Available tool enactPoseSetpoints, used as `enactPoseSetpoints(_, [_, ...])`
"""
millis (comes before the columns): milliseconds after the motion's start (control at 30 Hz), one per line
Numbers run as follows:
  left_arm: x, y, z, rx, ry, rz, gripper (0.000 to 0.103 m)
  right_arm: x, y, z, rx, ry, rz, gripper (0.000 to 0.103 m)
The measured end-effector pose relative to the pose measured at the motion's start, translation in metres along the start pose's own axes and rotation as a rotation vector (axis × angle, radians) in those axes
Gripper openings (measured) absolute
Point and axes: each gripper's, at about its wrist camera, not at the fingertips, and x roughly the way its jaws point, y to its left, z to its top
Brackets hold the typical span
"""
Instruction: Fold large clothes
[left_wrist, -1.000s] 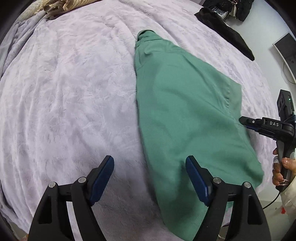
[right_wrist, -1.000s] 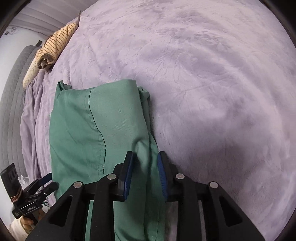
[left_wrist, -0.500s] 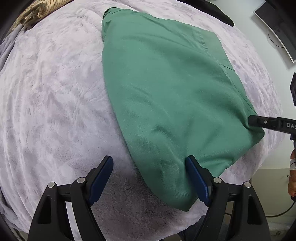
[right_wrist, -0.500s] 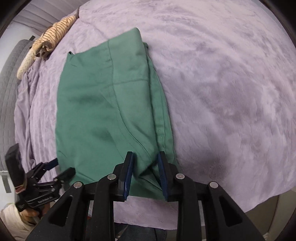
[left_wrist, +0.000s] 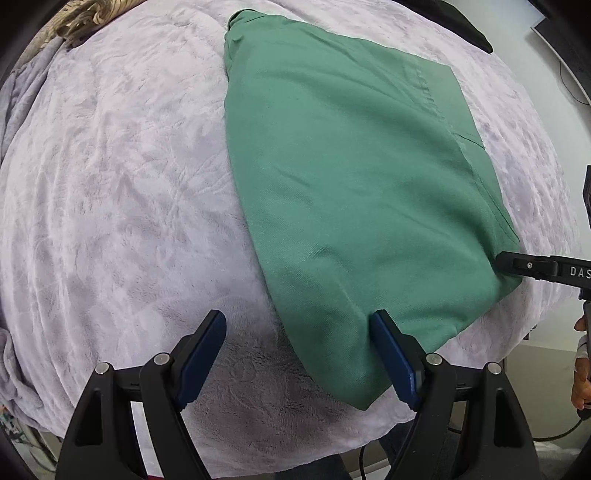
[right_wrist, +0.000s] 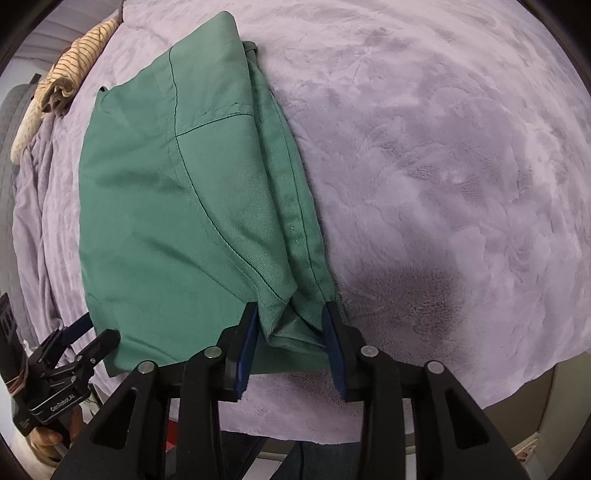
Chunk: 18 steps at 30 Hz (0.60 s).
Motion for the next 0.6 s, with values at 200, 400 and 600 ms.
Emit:
enactPoseSetpoints(200, [-0.012,-0.005,0.001,-0.097,0.009,0.054,0.082,-0.016,0.003,0.001,-0.088,0.052,0.016,0.062])
enactPoseSetpoints(400, [-0.026,-0.015,0.004,-0.124,-0.017,0.111,0.082,-0.037,0.014,0.011,-0.191,0.041,0.029,0.08])
enactPoseSetpoints(600, [-0.03,-0.012,0.009,-0.141,-0.012,0.139,0.082,-0.045,0.028,0.016,-0.203,-0.011,0.026,0.084])
